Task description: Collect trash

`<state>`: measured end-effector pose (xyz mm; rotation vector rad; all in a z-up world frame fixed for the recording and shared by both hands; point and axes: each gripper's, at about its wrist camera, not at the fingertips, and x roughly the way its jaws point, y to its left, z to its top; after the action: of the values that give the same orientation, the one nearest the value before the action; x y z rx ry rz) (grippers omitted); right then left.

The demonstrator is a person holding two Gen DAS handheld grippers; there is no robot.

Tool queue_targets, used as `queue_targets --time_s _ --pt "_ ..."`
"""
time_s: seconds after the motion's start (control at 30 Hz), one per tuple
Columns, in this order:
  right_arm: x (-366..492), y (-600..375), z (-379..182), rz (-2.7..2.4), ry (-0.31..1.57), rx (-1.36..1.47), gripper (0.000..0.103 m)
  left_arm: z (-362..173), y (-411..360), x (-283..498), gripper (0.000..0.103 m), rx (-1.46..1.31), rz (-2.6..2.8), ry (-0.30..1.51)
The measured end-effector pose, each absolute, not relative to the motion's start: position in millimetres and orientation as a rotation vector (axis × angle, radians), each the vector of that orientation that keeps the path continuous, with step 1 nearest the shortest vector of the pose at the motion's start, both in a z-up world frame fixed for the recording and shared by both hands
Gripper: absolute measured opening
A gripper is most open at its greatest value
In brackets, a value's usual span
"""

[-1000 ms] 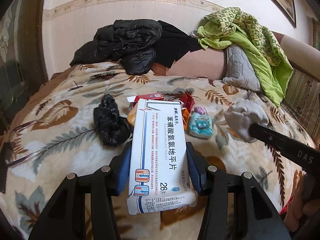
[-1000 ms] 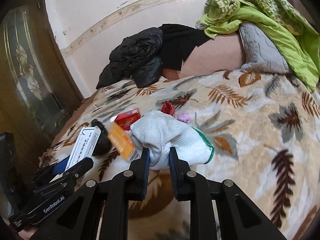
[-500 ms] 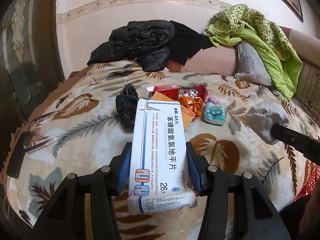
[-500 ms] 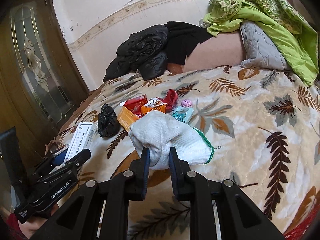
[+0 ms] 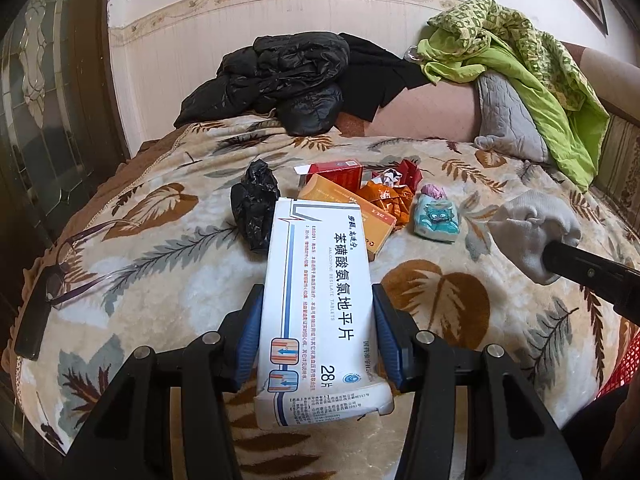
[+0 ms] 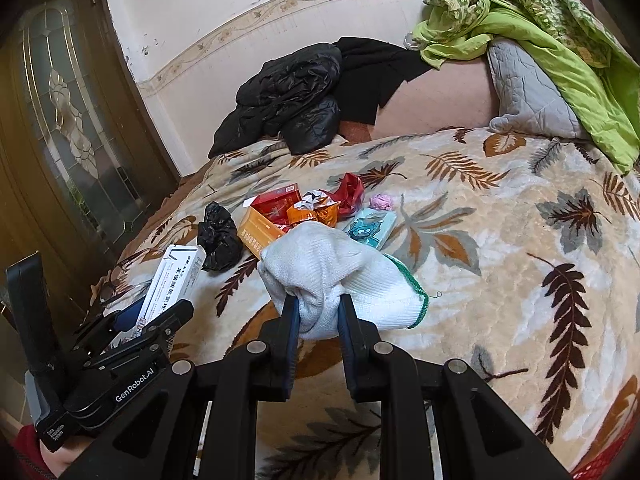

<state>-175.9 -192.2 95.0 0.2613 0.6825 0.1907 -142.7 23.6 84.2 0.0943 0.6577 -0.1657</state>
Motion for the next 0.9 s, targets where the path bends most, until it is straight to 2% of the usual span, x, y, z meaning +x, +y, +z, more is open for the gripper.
queue_targets --time_s 0.9 --pt "-176.4 -193.0 93.5 0.193 0.685 0.261 0.020 85.1 22.6 -143.6 0.050 0.114 -0.162 0.646"
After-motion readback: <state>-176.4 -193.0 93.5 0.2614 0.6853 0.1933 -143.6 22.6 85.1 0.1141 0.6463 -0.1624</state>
